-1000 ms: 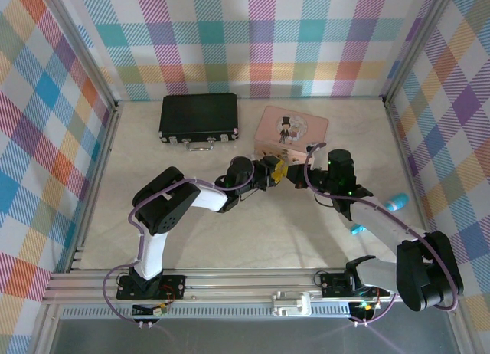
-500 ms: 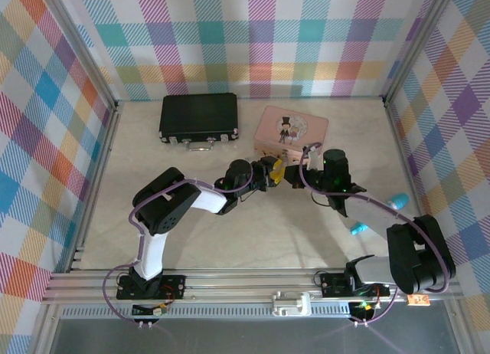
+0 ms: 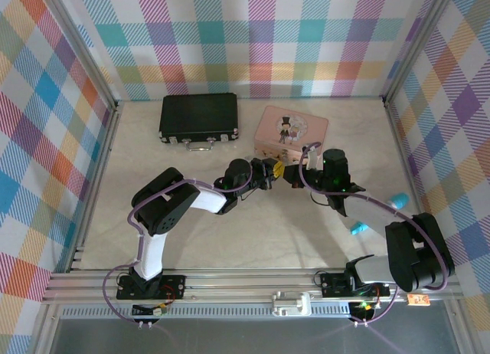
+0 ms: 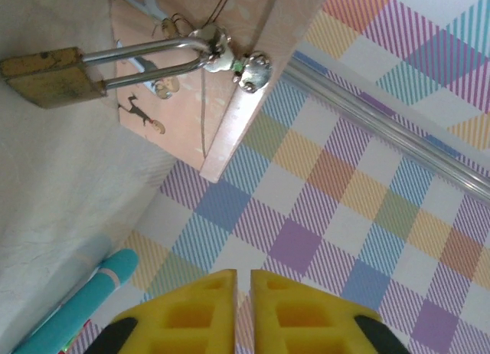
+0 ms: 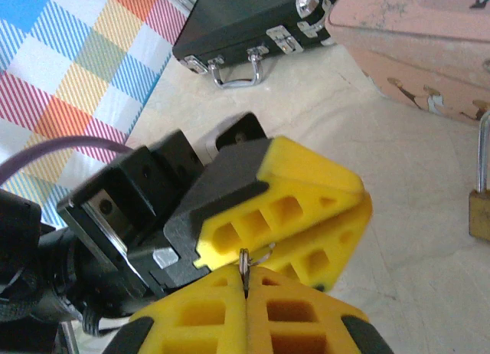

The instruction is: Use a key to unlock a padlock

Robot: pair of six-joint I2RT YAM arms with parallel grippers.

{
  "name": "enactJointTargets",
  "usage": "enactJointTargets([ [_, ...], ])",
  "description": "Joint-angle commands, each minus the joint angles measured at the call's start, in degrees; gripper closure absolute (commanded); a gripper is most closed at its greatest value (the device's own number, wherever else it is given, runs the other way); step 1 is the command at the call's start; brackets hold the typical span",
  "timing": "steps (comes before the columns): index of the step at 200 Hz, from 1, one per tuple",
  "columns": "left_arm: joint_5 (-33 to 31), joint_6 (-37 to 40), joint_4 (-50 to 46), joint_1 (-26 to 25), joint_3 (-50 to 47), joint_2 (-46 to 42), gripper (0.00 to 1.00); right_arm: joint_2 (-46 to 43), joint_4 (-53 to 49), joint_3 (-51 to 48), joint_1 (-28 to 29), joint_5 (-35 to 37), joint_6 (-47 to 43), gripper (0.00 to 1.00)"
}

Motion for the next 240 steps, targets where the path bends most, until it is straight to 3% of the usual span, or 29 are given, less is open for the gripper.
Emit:
enactJointTargets([
  [1,-0.3,-0.1,1.3,-0.4,0.5,-1.2,0.95,-2.6,0.2,-0.5,0.3,-1.1,-1.1,1.00],
  [8,-0.3,0.0,1.5,-0.5,0.5,-1.1,1.00,-3.0,-0.1,-0.5,0.3,-0.9,-1.2,1.00],
  [23,-0.3,1.0,2.0,-0.4,0.9,-1.0,1.00,-3.8,-0.7,-0.8,0.3,-0.4,-0.9,0.99],
  [39,0.1,4.8,1.3,0.1,1.7,-1.7,1.00,-5.8,-1.1,-1.4,0.3,0.6,0.4,0.73],
  [55,0.1,11.4,-2.5,1.2,2.0,-3.6,1.00,-9.2,-1.2,-2.6,0.2,2.9,2.7,0.54],
  [81,-1.9,26.0,-9.2,2.7,1.9,-9.1,1.00,-13.9,-5.6,-1.7,-0.3,4.8,4.8,0.40],
  [112,-1.5,39.5,-15.9,3.5,4.2,-13.1,1.00,-11.8,-2.7,-0.5,-1.5,-1.8,11.2,0.40],
  [153,1.7,50.3,-13.6,3.6,4.6,-15.5,1.00,-4.5,20.7,-3.0,-1.8,-9.5,23.6,0.59],
  [186,2.1,52.0,-8.3,3.6,2.3,-16.0,1.00,-1.3,32.0,-4.4,-1.8,-10.6,28.2,0.60],
  [240,2.5,47.7,-2.5,3.5,1.7,-13.8,1.00,1.4,35.0,-4.5,-1.2,-10.7,29.0,0.60],
])
